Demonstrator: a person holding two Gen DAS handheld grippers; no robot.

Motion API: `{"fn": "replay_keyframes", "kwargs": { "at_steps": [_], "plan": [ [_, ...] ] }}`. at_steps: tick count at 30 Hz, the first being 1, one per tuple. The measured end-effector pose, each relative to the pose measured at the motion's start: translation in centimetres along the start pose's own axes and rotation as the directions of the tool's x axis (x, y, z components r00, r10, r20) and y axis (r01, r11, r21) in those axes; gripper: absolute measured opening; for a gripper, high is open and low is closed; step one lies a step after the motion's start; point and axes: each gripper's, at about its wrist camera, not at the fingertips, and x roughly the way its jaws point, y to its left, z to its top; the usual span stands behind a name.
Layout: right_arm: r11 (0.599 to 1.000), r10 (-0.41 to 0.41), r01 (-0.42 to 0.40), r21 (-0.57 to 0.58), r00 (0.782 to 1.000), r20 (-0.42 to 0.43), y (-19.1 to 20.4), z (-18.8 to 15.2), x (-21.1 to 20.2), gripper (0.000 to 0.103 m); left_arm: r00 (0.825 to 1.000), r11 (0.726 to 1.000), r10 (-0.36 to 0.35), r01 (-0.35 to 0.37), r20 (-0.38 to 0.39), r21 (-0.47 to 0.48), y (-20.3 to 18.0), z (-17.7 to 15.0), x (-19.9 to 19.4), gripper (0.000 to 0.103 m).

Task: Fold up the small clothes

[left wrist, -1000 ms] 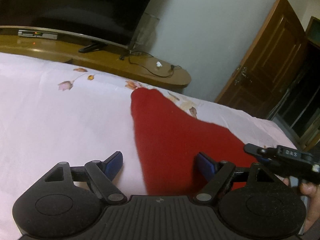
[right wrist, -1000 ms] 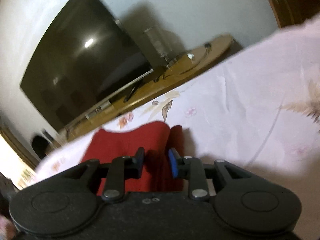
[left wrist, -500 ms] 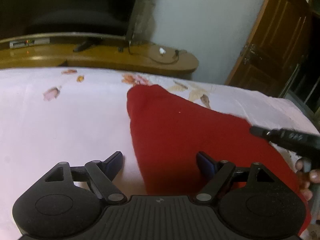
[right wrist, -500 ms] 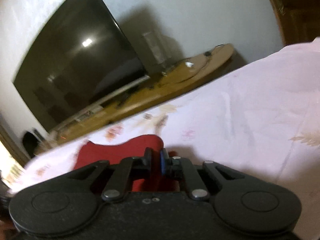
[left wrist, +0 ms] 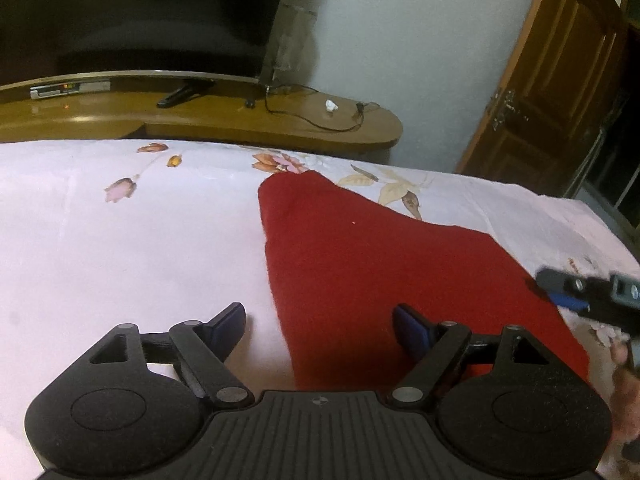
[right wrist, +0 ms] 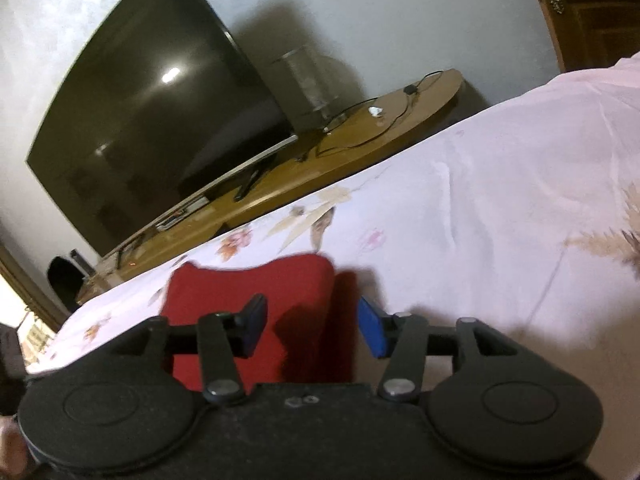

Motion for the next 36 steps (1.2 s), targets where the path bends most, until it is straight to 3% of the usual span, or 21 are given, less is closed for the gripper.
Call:
{"fn": "replay_keyframes", "kwargs": {
  "at_steps": [11, 16, 18, 21, 26, 29, 32, 35, 36],
  "plan": [
    [1.0, 0.003, -0.005, -0.03, 0.997, -0.073, 2.0, -3.8, -3.0, 0.045, 1.0, 1.0, -0.023, 0.022, -0.022, -0.005, -1.3, -2.7, -2.8, 0.08],
    [0.995, -0.045, 0.037, -0.095, 0.995, -0.089, 2.6, -4.2, -1.8, 0.022, 0.997, 0.995, -0.051, 0.046, -0.051, -0.091, 0.0, -3.7, -1.6, 0.081],
    [0.99, -0.071, 0.059, -0.128, 0.994, -0.089, 2.8, -4.2, -2.0, 0.018, 0.996, 0.992, -0.059, 0.052, -0.061, -0.118, 0.2, -3.6, -2.2, 0.08],
    [0.987, -0.077, 0.063, -0.15, 0.994, -0.083, 2.9, -4.3, -3.1, 0.017, 0.996, 0.994, -0.072, 0.068, -0.055, -0.083, 0.0, -4.3, -3.6, 0.081],
    [0.998, -0.051, 0.047, -0.042, 0.991, -0.121, 0.4, -4.4, -2.3, 0.034, 0.996, 0.994, -0.059, 0.053, -0.064, -0.098, 1.0, -5.0, -3.6, 0.087],
    [0.999, -0.011, 0.014, 0.038, 0.998, -0.066, -0.7, -3.7, -4.2, 0.063, 0.995, 0.992, -0.087, 0.082, -0.042, -0.092, 1.5, -4.8, -4.7, 0.087],
    [0.993, 0.032, -0.025, 0.117, 0.998, -0.059, -2.1, -2.9, -5.1, 0.062, 0.99, 0.986, -0.132, 0.125, -0.054, -0.106, 2.3, -5.2, -4.8, 0.087],
    [0.988, 0.065, -0.053, 0.142, 0.994, -0.083, -3.0, -2.6, -4.4, 0.065, 0.973, 0.965, -0.214, 0.197, -0.088, -0.172, 3.4, -5.4, -3.7, 0.087],
    [0.982, 0.09, -0.07, 0.174, 0.99, -0.107, -3.5, -2.4, -3.8, 0.071, 0.964, 0.955, -0.249, 0.229, -0.094, -0.189, 3.5, -5.5, -3.3, 0.087]
  ]
}}
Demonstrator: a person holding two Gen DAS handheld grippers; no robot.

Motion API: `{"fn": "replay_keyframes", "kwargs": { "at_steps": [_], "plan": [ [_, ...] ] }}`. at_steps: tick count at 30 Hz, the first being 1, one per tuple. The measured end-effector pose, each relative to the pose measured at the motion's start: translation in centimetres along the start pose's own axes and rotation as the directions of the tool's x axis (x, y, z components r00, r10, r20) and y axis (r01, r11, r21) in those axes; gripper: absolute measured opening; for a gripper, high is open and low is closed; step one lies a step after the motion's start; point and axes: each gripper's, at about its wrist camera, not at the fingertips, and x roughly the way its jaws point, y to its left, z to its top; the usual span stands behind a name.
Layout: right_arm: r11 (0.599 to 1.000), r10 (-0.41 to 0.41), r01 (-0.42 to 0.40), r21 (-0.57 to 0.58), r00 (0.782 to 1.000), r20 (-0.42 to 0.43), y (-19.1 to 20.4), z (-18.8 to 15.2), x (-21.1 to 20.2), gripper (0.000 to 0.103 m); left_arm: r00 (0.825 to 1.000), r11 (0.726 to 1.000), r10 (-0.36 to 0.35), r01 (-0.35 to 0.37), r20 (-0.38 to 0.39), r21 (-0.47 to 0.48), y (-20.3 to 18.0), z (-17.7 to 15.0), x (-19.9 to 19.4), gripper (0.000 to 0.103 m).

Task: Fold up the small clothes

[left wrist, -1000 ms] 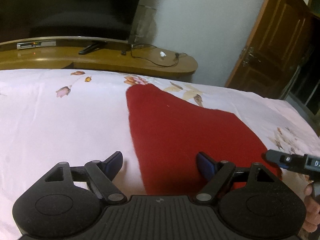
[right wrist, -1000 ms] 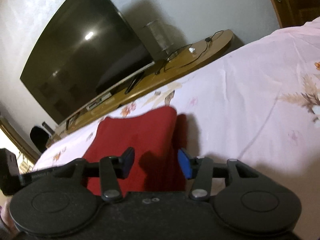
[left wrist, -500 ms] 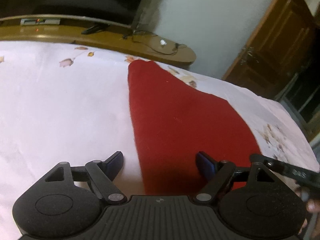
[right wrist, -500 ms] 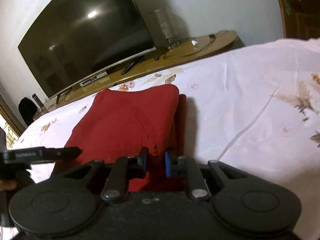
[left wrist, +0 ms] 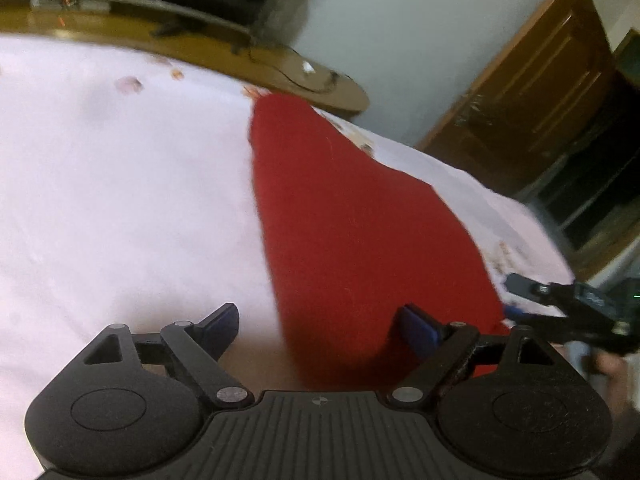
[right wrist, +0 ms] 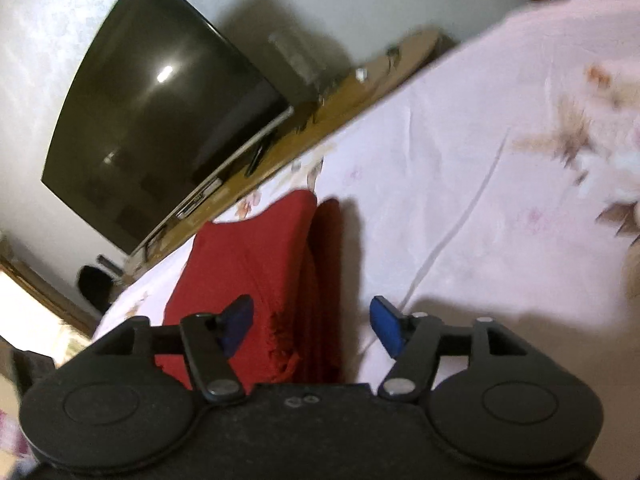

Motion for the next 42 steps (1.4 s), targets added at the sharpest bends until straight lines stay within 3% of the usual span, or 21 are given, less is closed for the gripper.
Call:
{"fn": "replay_keyframes", "kwargs": {
  "at_steps": [1, 4, 9, 16, 18, 24, 29, 34, 42],
  "plan": [
    [0.999, 0.028, -0.027, 0.033, 0.999, -0.028, -0.7, 0.3, 0.6, 0.076, 1.0, 0.999, -0.027, 0.027, -0.01, -0.018, 0.4, 0.1, 0.4, 0.087],
    [0.998, 0.037, -0.033, 0.052, 0.998, -0.059, -2.0, 0.6, 2.0, 0.077, 0.998, 0.997, -0.061, 0.059, -0.025, -0.046, 0.8, 0.1, 1.4, 0.087],
    [0.993, 0.115, -0.111, 0.044, 0.989, -0.091, -2.5, 0.9, 2.8, 0.08, 0.987, 0.981, -0.157, 0.152, -0.038, -0.117, 1.8, 1.0, 3.3, 0.087],
    [0.987, 0.159, -0.162, 0.005, 0.965, -0.21, -0.8, 1.7, 5.7, 0.06, 0.976, 0.969, -0.213, 0.204, -0.054, -0.139, 1.9, 1.8, 5.8, 0.072],
    [0.984, 0.176, -0.178, 0.007, 0.962, -0.209, -0.9, 1.7, 6.2, 0.055, 0.977, 0.972, -0.207, 0.199, -0.055, -0.125, 1.9, 1.9, 5.6, 0.061],
    [0.983, 0.171, -0.178, -0.034, 0.972, -0.16, -0.3, 0.8, 5.5, 0.04, 0.987, 0.987, -0.16, 0.16, -0.008, -0.029, 0.3, 1.5, 5.2, 0.048],
    [0.978, 0.177, -0.189, -0.089, 0.976, -0.127, 1.7, 1.0, 4.0, 0.036, 0.98, 0.98, -0.196, 0.196, 0.029, -0.017, 0.2, 1.9, 3.0, 0.043],
    [0.966, 0.209, -0.222, -0.133, 0.972, -0.105, 6.0, 0.9, 3.5, 0.036, 0.978, 0.98, -0.197, 0.198, 0.075, -0.006, 1.6, 3.1, -2.0, 0.043],
    [0.941, 0.285, -0.305, -0.148, 0.948, -0.137, 15.3, -2.1, 7.8, 0.036, 0.988, 0.995, -0.098, 0.101, 0.12, -0.023, 8.4, 3.9, -12.4, 0.043]
  ]
}}
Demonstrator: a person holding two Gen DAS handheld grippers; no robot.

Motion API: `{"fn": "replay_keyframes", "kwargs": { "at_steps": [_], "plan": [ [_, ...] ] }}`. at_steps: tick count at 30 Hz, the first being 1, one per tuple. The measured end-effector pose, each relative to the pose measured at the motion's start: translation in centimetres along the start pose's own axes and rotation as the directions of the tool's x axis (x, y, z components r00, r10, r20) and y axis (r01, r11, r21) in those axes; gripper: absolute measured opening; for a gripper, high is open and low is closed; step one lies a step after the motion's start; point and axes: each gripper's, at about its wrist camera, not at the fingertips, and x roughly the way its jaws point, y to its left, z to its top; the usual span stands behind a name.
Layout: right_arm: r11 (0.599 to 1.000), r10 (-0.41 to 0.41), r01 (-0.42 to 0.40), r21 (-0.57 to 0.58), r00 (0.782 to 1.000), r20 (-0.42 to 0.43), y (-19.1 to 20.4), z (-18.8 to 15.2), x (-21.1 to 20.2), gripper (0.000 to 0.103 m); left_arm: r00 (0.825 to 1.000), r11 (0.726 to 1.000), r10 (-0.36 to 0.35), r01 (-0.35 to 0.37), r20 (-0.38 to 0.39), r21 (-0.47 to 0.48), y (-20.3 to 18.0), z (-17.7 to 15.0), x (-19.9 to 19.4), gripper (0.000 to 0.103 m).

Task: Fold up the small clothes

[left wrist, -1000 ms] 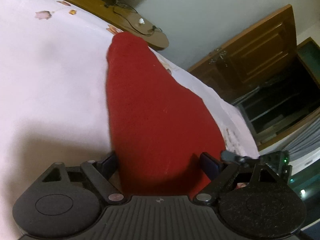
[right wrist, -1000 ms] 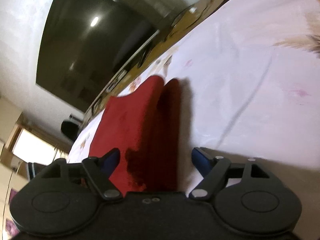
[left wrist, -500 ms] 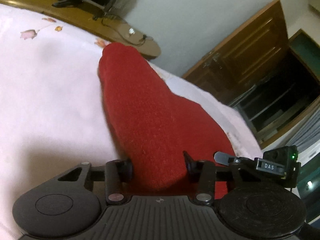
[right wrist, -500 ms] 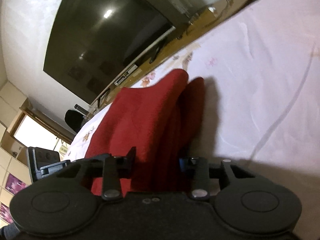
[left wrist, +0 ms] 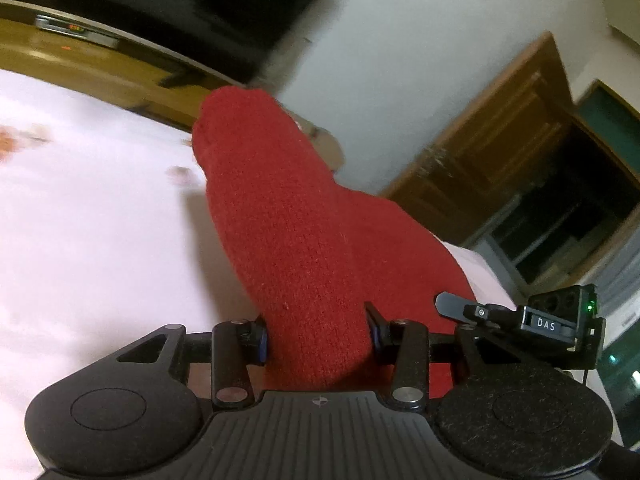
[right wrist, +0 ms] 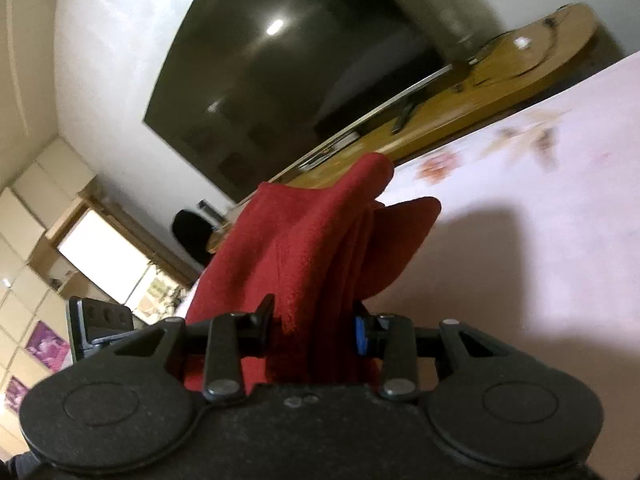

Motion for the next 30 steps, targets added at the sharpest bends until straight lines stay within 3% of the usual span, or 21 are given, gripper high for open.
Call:
{"fn": "replay_keyframes", "kwargs": {
  "at_steps": [6, 13, 14, 15, 16, 17, 20, 24, 27, 30],
  "plan": [
    [0.997, 0.078, -0.076, 0.025, 0.995, -0.063, 4.7, -2.1, 8.5, 0.036, 0.996, 0.995, 0.091, -0.091, 0.008, -0.05, 6.9, 0.7, -7.2, 0.043],
    [0.994, 0.09, -0.08, 0.074, 0.985, -0.148, 7.9, -5.5, 16.2, 0.036, 0.986, 0.977, 0.164, -0.166, -0.025, -0.131, 15.0, -0.7, -11.0, 0.044],
    [0.995, 0.072, -0.06, 0.073, 0.984, -0.163, 7.7, -6.0, 17.0, 0.036, 0.982, 0.971, 0.184, -0.187, -0.034, -0.147, 16.0, -1.1, -10.9, 0.052],
    [0.997, 0.041, -0.027, 0.075, 0.983, -0.18, 7.3, -6.6, 18.0, 0.036, 0.98, 0.968, 0.195, -0.198, -0.032, -0.157, 16.9, -1.7, -10.9, 0.066],
    [0.996, -0.001, 0.018, 0.083, 0.981, -0.195, 6.9, -7.2, 18.6, 0.037, 0.98, 0.967, 0.198, -0.198, -0.012, -0.16, 17.3, -2.2, -11.1, 0.068],
    [0.994, -0.026, 0.047, 0.101, 0.979, -0.201, 6.0, -7.6, 19.0, 0.038, 0.983, 0.97, 0.184, -0.179, 0.014, -0.161, 17.6, -2.6, -11.3, 0.069],
    [0.988, 0.001, 0.025, 0.154, 0.985, -0.17, 4.8, -8.6, 18.3, 0.036, 0.982, 0.974, 0.181, -0.172, 0.048, -0.145, 17.5, -3.6, -11.8, 0.071],
    [0.993, -0.07, 0.086, 0.082, 0.981, -0.178, 6.3, -8.3, 17.7, 0.041, 0.967, 0.965, 0.247, -0.24, 0.06, -0.107, 16.5, -3.8, -12.4, 0.084],
    [0.987, -0.152, 0.159, 0.031, 0.976, -0.159, 7.8, -8.1, 16.2, 0.051, 0.945, 0.948, 0.314, -0.307, 0.088, -0.077, 15.4, -4.2, -15.3, 0.086],
    [0.986, -0.164, 0.158, -0.057, 0.979, -0.121, 10.2, -8.1, 12.8, 0.043, 0.951, 0.961, 0.275, -0.27, 0.14, -0.056, 12.9, -5.5, -18.0, 0.085]
  ]
}}
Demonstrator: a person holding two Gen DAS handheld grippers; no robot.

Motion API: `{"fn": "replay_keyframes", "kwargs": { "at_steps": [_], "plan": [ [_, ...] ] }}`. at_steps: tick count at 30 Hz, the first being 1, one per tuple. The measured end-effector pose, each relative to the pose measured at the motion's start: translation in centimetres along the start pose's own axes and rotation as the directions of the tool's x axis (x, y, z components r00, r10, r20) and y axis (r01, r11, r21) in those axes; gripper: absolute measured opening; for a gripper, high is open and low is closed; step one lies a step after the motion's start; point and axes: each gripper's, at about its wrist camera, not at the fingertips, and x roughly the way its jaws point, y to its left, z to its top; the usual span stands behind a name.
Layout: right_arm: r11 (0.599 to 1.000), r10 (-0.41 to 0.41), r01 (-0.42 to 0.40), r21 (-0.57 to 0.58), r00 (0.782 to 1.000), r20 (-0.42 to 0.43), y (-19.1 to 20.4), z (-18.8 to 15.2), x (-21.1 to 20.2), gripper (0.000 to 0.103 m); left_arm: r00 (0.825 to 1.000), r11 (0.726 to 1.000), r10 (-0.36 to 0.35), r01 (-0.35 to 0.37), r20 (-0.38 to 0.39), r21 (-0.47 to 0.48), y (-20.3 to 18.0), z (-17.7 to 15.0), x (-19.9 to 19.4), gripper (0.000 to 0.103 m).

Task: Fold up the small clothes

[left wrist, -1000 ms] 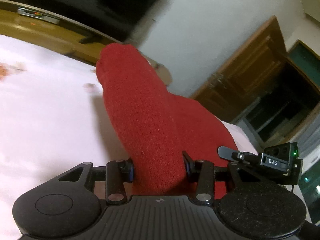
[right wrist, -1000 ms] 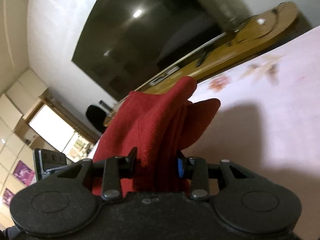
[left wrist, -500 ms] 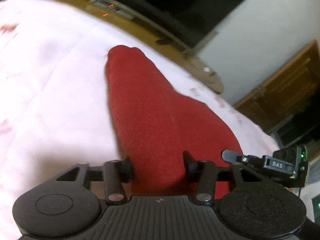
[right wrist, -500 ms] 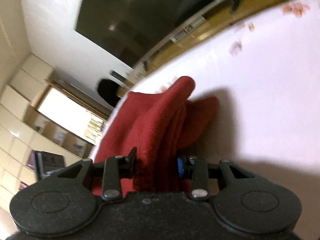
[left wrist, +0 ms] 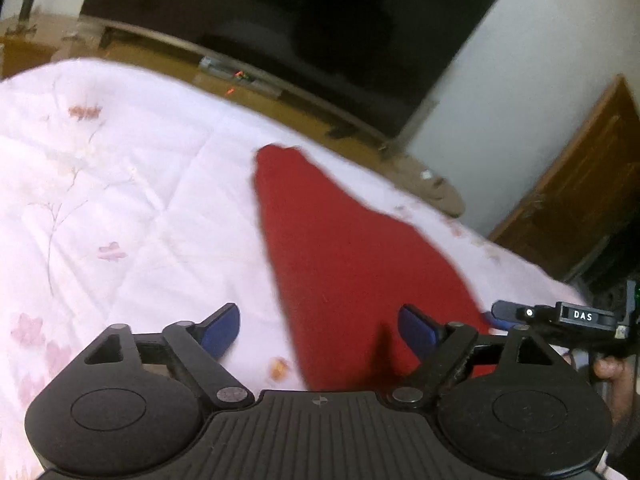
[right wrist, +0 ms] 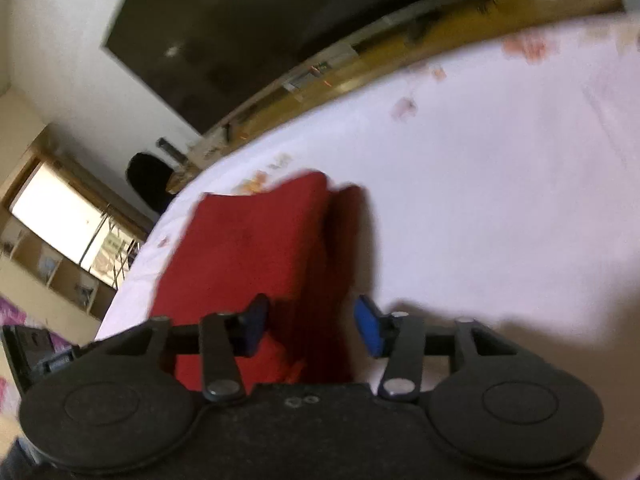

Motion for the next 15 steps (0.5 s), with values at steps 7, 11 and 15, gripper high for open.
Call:
{"fn": "replay_keyframes", "kwargs": {
  "at_steps": [7, 11, 15],
  "plan": [
    [0.964, 0.031, -0.05, -0.26, 0.997, -0.077, 6.2, -4.4, -0.8, 0.028, 0.999, 0.985, 0.04, -0.037, -0.013, 0.166, -5.4, -4.1, -0.2, 0.074],
    [0.888, -0.165, 0.105, -0.448, 0.982, -0.096, 7.0, -6.7, 1.6, 0.013, 0.975, 0.931, 0.218, -0.198, -0.033, 0.306, -6.1, -6.7, 0.6, 0.074],
    [0.897, -0.21, 0.169, -0.409, 0.976, -0.057, 5.4, -6.0, 1.4, 0.0, 0.984, 0.965, 0.179, -0.172, -0.022, 0.198, -4.4, -7.3, -0.9, 0.074]
  ]
}}
